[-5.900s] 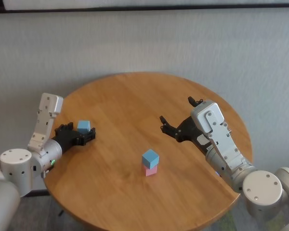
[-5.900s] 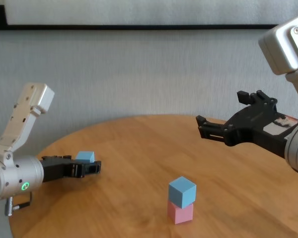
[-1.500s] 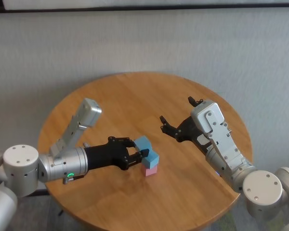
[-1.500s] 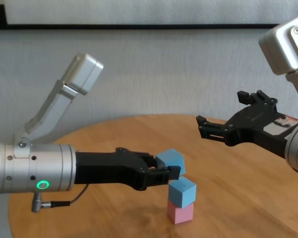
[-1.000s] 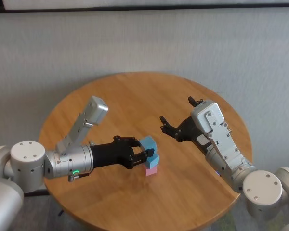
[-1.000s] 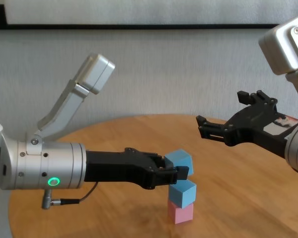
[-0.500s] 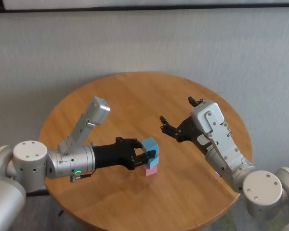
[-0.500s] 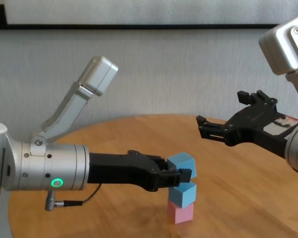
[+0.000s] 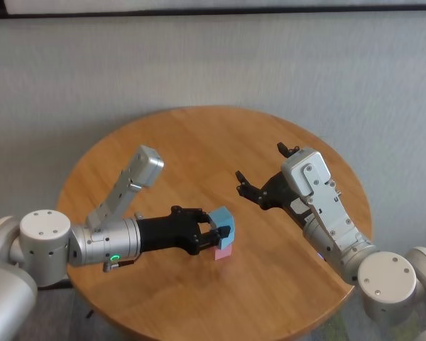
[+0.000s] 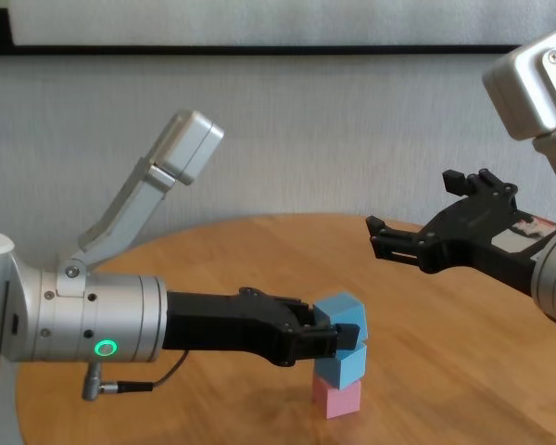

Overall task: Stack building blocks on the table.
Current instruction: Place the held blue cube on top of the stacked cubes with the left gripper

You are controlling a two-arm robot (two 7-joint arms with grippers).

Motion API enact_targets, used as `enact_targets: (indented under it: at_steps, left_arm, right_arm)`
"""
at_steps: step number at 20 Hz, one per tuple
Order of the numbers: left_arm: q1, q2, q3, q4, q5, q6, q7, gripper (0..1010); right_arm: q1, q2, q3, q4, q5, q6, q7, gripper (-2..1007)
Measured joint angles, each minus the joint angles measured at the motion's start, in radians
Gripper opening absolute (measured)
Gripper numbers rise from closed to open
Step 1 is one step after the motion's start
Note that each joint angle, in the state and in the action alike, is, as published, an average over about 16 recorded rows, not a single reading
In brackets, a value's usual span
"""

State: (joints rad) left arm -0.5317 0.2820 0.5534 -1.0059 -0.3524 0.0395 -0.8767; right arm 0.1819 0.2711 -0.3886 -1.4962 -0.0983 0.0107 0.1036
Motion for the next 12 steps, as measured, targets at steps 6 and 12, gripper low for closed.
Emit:
enact_targets:
  at_steps: [6, 12]
  left_arm:
    - [0.003, 0.006, 0.014, -0.007, -0.007, 0.004, 0.015, 405]
    - [0.002, 0.009, 0.026, -0.008, -0.014, 0.006, 0.028, 405]
  right_arm:
    - [0.000, 0.000, 0.000, 0.000, 0.000, 0.000, 0.000, 1005]
    - [0.000, 0.000, 0.000, 0.000, 0.000, 0.000, 0.000, 1005]
